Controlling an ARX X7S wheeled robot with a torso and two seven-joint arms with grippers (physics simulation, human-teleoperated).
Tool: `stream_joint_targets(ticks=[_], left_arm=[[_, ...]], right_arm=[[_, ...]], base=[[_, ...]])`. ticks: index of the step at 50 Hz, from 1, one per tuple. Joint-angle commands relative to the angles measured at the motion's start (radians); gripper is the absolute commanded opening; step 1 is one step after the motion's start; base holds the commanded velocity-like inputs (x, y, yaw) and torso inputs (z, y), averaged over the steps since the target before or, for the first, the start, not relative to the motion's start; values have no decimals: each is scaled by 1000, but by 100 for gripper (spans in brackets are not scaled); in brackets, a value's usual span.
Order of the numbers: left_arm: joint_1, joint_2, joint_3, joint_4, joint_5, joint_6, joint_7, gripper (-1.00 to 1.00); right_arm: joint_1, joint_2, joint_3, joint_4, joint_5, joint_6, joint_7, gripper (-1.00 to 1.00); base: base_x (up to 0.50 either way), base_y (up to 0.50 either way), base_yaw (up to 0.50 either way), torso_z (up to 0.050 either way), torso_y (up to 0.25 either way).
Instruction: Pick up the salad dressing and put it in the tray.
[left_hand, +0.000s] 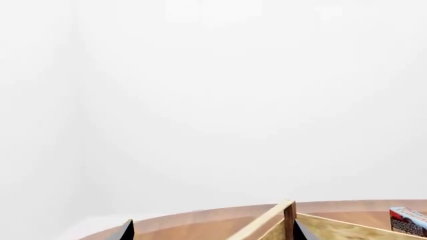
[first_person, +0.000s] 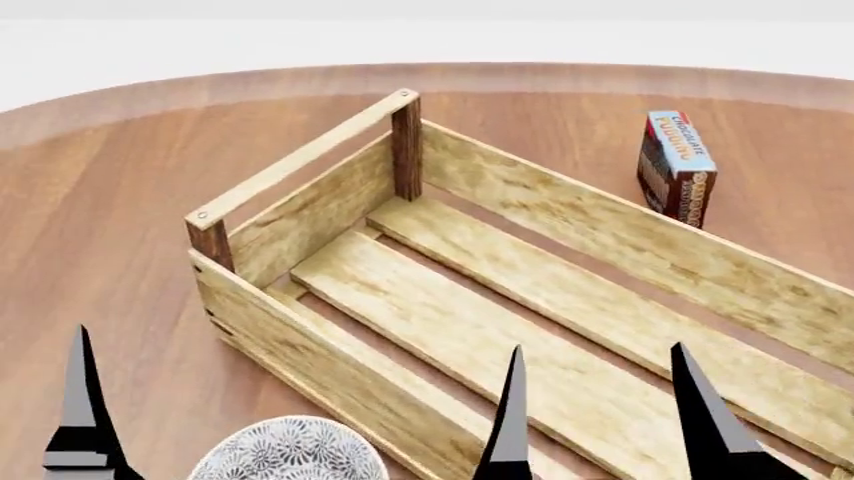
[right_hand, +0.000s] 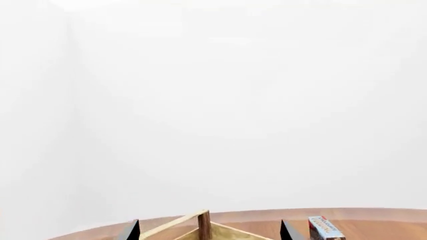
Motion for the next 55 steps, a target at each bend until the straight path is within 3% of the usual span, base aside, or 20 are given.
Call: stream_joint_targets(ticks=[1,11,25,33,55], left_arm=[[-1,7,-20,31,12,-12,16,100],[-3,-2,-16,27,0,-13,6,100],[-14,-13,-11,23,-19,-26,-6,100],[-14,-19,-6,19,-24,-23,-13,100],[-9,-34,3,14,-36,-13,-32,100]], right_arm=[[-1,-4,13,-11,-24,-4,4,100],[2,5,4,-2,-23,-11,18,100],[29,21,-11,28,-3,54,47,100],[10,17,-3,41,11,-13,35,100],[-2,36,-22,44,10,-54,37,100]], base=[[0,500,0,0,0],[0,457,0,0,0],[0,6,0,0,0],[0,0,0,0,0],[0,0,490,0,0]])
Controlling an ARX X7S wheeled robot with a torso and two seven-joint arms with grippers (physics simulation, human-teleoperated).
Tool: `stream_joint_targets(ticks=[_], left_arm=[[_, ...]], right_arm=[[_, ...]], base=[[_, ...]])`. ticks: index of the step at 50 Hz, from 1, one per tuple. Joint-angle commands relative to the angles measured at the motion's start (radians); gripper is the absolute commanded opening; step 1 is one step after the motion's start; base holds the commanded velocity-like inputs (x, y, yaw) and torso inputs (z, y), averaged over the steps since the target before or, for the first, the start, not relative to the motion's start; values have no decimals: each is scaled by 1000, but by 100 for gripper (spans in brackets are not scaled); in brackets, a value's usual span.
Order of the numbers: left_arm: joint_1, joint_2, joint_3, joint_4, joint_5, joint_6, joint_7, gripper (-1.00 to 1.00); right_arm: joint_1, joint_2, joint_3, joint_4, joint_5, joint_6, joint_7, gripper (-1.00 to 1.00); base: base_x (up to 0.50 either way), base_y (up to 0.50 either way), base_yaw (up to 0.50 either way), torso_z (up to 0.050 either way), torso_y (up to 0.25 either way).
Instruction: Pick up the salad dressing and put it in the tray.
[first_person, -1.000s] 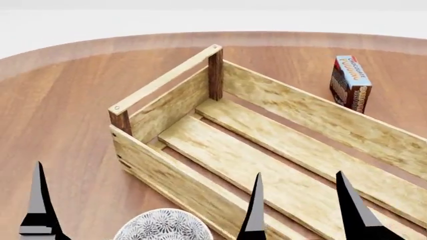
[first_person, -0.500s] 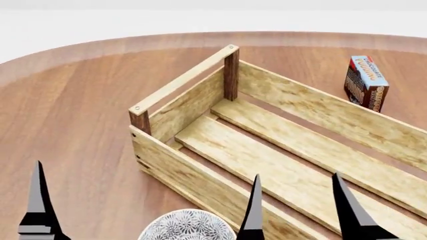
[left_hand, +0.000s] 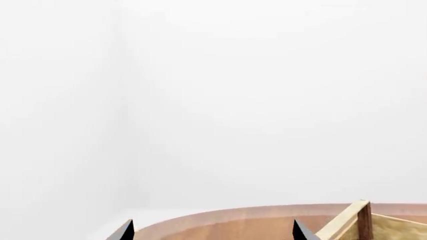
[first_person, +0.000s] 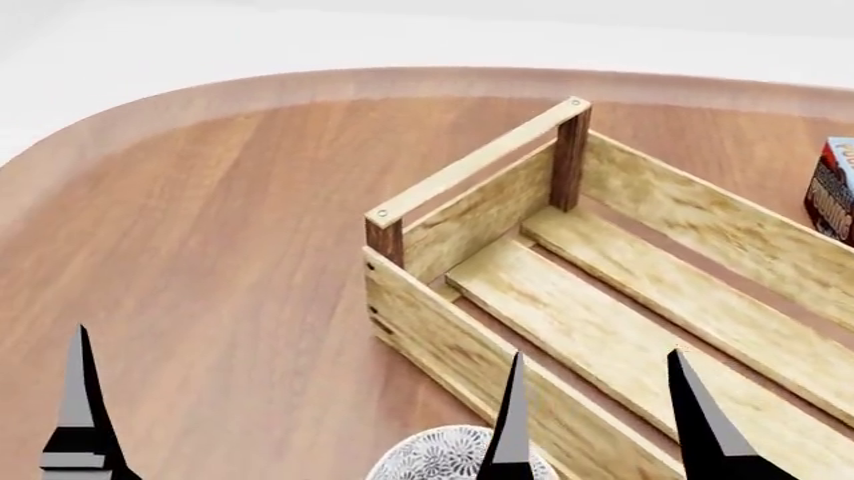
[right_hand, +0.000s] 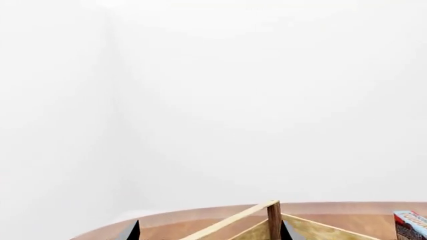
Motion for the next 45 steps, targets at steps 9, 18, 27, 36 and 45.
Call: stream_joint_targets(ticks=[9,18,27,36,45], left_arm=[[-3,8,-15,-1,8,-6,13,100],[-4,3,-14,0,1,-7,6,100],[-4,-2,-11,-3,-3,-4,-1,100],[-7,-7,-9,-8,-8,-1,-6,100],[-10,-12,-6,-2,-14,-7,-11,100]], right_arm=[[-2,-4,7,7,-28,-18,-6,100],[-3,2,0,6,-29,-23,-1,100],[-3,9,-7,10,-29,-30,0,100],[-2,17,-10,8,-27,-32,5,100],[-1,24,-16,2,-26,-31,9,100]], base=[[0,0,500,0,0],[0,0,500,0,0],[0,0,500,0,0],[0,0,500,0,0],[0,0,500,0,0]])
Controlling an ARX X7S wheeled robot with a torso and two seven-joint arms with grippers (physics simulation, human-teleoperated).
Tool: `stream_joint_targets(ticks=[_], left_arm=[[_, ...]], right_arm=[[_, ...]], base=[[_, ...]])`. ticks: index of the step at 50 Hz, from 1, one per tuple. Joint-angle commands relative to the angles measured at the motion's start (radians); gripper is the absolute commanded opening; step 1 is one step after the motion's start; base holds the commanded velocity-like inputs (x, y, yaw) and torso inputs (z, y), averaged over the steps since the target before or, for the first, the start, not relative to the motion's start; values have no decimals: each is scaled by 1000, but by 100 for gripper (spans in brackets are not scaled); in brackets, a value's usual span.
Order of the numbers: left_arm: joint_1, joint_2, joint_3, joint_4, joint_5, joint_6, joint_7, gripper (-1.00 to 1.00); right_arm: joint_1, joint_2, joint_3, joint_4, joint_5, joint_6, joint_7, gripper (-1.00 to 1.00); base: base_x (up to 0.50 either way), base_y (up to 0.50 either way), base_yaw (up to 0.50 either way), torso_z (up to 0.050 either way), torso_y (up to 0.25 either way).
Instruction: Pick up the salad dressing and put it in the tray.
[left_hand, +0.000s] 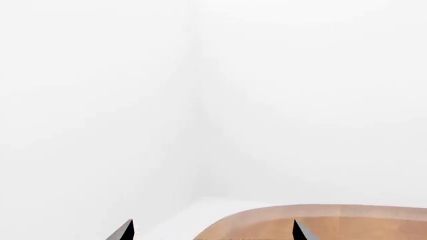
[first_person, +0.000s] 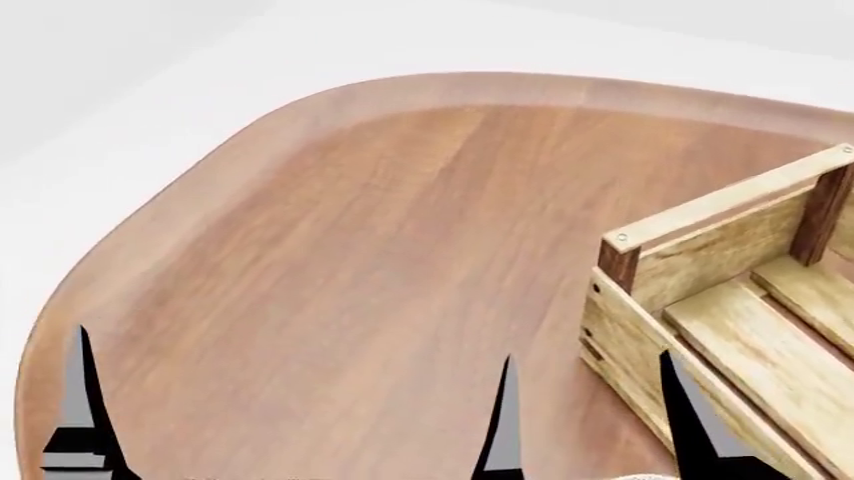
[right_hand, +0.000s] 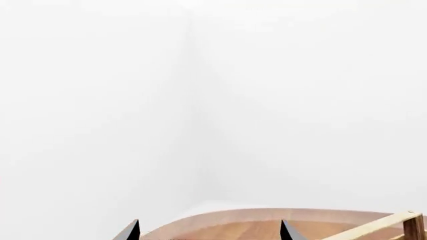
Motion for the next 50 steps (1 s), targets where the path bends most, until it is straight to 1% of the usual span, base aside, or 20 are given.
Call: stream_joint_targets(ticks=[1,22,26,30,33,36,37,38,44,46,47,50], left_arm=[[-7,14,-20,5,10,-14,23,100],[-12,5,-15,3,-1,-14,11,100],[-10,3,-13,-1,-2,-11,9,100],[-8,1,-11,-8,-2,-3,7,100],[-6,0,-12,-8,-4,-3,5,100],[-5,-2,-11,-7,-5,-1,3,100],[-4,-2,-11,-8,-6,-1,3,100],[-4,-2,-10,-8,-6,0,2,100],[-5,-4,-8,-12,-8,4,-1,100],[-5,-5,-8,-12,-9,4,-2,100],[-4,-5,-9,-17,-10,9,-2,100],[-1,-7,-9,-12,-12,9,-4,100]], right_arm=[[4,-11,13,0,-32,1,-8,100],[4,-1,6,5,-28,-8,1,100],[7,-8,0,19,-59,-18,14,100],[4,12,-21,20,-23,5,-20,100],[8,32,-50,20,-52,49,-18,100],[13,46,-47,22,-2,73,-42,100],[17,48,-40,14,8,112,-20,100],[14,52,-42,15,6,92,-34,100],[-9,100,-64,-4,27,138,-66,100],[-8,101,-64,-4,28,138,-65,100],[-28,126,-75,-16,63,155,-98,100],[-50,151,-82,-36,67,184,-98,100]], base=[[0,0,500,0,0],[0,0,500,0,0],[0,0,469,0,0],[0,0,0,0,0],[0,0,0,0,0],[0,0,0,0,0],[0,0,0,0,0],[0,0,0,0,0],[0,0,0,0,0],[0,0,0,0,0],[0,0,0,0,0],[0,0,0,0,0]])
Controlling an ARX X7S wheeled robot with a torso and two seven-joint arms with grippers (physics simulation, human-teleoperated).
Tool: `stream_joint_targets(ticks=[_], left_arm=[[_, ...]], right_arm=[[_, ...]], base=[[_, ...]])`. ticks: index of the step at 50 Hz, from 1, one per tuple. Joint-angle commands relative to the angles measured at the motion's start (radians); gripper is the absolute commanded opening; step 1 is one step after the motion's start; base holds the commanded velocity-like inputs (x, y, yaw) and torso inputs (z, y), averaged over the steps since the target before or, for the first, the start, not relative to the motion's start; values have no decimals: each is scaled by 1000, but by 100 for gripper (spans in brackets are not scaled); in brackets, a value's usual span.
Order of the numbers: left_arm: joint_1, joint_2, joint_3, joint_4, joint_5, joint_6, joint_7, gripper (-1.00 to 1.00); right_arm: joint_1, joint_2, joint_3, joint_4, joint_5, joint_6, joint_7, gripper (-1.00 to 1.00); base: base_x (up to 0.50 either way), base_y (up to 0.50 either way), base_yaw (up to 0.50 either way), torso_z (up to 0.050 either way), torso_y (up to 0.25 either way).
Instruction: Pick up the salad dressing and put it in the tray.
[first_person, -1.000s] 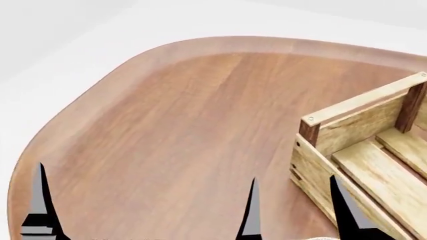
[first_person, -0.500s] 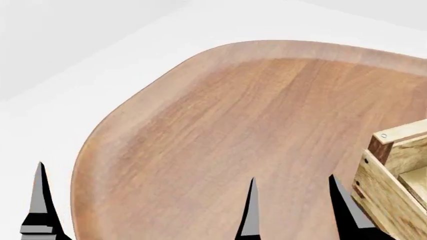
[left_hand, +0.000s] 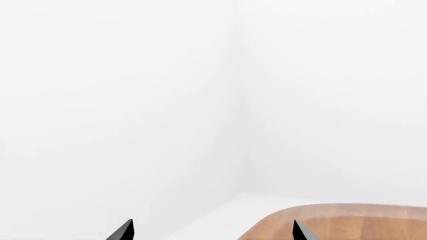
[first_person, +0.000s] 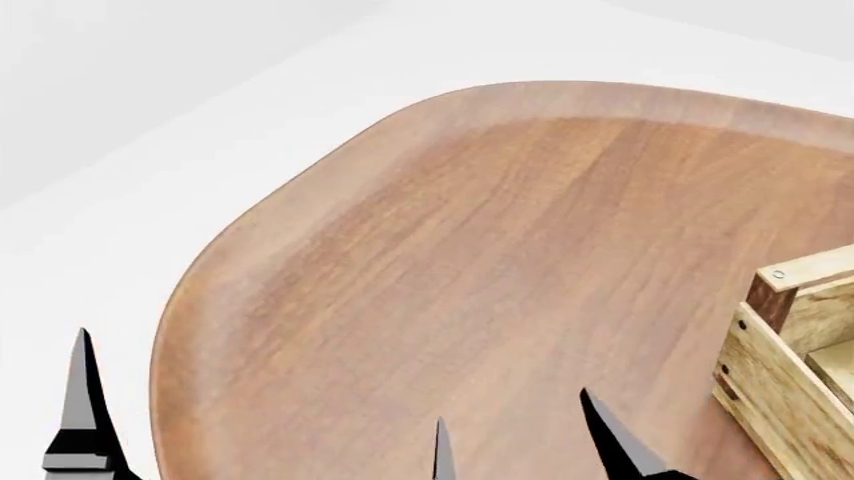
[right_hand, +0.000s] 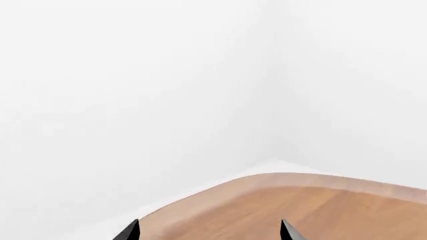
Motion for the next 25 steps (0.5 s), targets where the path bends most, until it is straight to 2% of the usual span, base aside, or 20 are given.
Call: stream_joint_targets(ticks=[1,9,25], left_arm=[[1,15,-22,1,13,-3,23,100],[3,11,-23,3,7,-1,19,100],[-4,4,-18,6,3,-6,11,100]], right_arm=[[-46,60,-13,-35,13,81,-60,100],[-110,124,-19,-67,17,116,-75,100],[-166,146,-38,-27,-8,120,-74,100]], base=[[0,0,0,0,0],[0,0,0,0,0],[0,0,0,0,0]])
